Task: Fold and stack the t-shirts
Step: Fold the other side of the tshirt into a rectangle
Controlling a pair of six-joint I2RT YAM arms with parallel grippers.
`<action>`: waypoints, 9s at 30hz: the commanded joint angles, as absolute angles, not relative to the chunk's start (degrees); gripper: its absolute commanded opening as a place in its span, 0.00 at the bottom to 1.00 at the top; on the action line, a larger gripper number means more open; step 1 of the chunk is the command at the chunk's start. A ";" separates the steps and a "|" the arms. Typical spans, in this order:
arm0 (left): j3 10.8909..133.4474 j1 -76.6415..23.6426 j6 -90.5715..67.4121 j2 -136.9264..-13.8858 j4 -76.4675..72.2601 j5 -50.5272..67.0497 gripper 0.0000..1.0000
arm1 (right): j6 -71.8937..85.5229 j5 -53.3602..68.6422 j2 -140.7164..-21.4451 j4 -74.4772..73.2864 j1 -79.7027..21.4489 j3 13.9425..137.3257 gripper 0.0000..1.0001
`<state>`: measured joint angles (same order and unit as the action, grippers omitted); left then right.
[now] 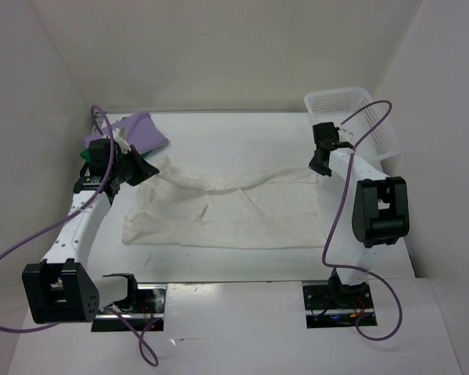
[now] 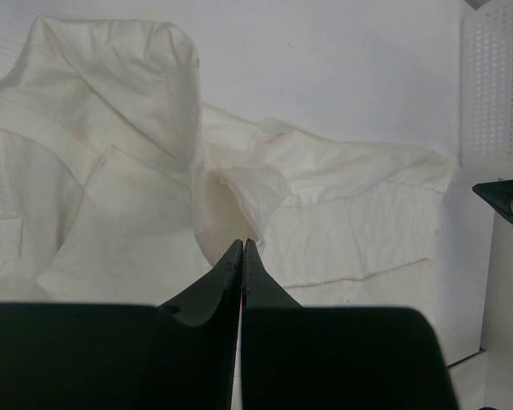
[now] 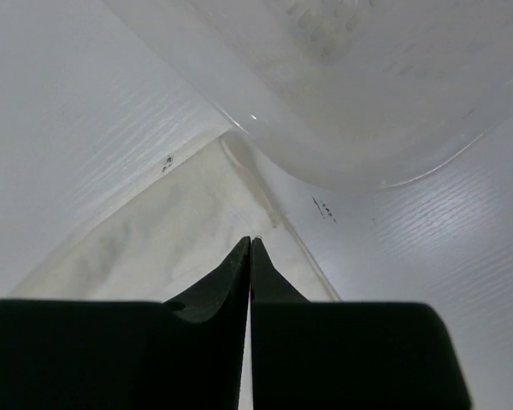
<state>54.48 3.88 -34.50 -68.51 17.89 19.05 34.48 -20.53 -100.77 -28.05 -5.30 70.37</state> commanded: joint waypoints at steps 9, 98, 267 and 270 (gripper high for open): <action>55.63 4.04 -33.75 -69.17 14.41 20.74 0.00 | 32.52 -17.67 -104.76 -27.33 -4.04 70.40 0.27; 55.37 3.52 -28.30 -57.49 45.87 12.39 0.25 | 29.00 -16.44 -89.67 -39.72 -4.75 64.59 0.29; 69.35 6.77 -30.85 -108.19 11.78 7.30 0.00 | 32.87 16.96 -104.68 -21.18 -50.44 73.05 0.02; 69.87 6.77 -30.85 -108.19 12.39 6.77 0.00 | 32.87 15.13 -105.21 -21.18 -51.15 72.33 0.03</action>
